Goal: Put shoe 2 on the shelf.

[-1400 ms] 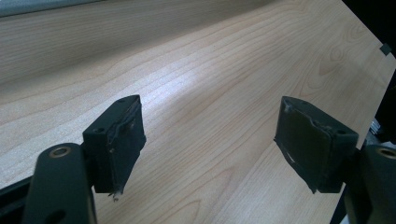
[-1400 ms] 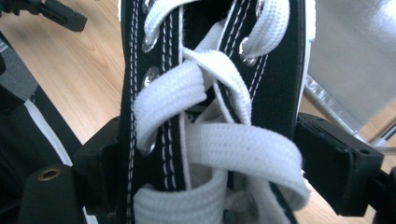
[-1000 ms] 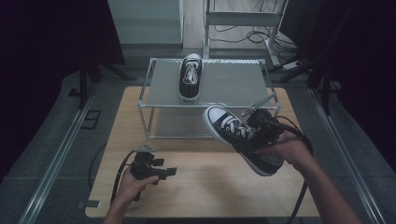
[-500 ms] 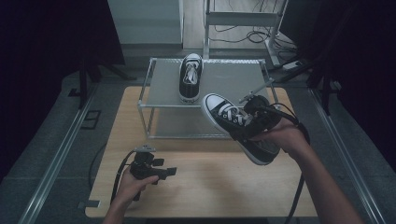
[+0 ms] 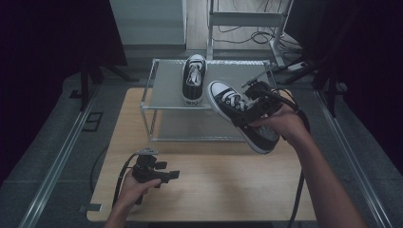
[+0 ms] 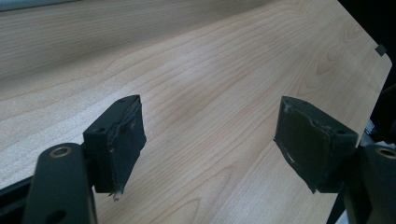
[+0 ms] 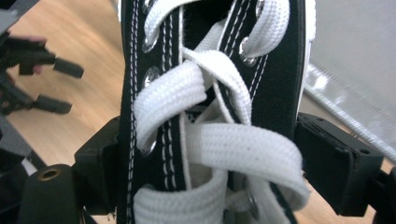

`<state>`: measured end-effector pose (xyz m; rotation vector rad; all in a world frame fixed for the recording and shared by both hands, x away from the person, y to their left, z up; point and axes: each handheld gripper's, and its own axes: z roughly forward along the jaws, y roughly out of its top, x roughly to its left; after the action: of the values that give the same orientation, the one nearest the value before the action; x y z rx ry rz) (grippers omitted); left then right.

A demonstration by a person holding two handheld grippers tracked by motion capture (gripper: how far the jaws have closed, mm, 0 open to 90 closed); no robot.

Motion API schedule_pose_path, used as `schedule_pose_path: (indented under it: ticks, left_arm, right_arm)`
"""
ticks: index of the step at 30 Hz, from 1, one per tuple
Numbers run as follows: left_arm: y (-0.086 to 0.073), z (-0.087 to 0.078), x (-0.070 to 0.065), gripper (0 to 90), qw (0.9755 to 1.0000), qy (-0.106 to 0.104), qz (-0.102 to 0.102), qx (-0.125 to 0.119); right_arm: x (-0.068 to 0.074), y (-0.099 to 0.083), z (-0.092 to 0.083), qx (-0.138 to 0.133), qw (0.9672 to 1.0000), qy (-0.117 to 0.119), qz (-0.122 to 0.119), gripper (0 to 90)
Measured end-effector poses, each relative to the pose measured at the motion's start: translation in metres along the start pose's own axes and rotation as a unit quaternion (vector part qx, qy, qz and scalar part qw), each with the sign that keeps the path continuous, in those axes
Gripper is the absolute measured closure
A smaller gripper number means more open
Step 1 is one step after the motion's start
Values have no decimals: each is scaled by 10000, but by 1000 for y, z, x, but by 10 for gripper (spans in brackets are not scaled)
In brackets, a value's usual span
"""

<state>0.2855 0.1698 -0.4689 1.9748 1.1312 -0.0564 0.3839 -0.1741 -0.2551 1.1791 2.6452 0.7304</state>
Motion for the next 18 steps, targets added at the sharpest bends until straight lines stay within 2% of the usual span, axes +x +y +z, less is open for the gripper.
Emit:
schedule_pose_path:
  ticks: [6,10,18]
  left_arm:
    - [0,-1,0,240,10000,17,-6,-33]
    - [-1,-4,1,240,10000,38,10,-52]
    - [-1,-10,5,241,9999,59,-18,-127]
  right_arm:
    - [-9,24,5,13,9990,-225,393,165]
    - [-13,35,8,-21,9977,-266,618,164]
    - [-23,54,19,17,9935,-426,1059,164]
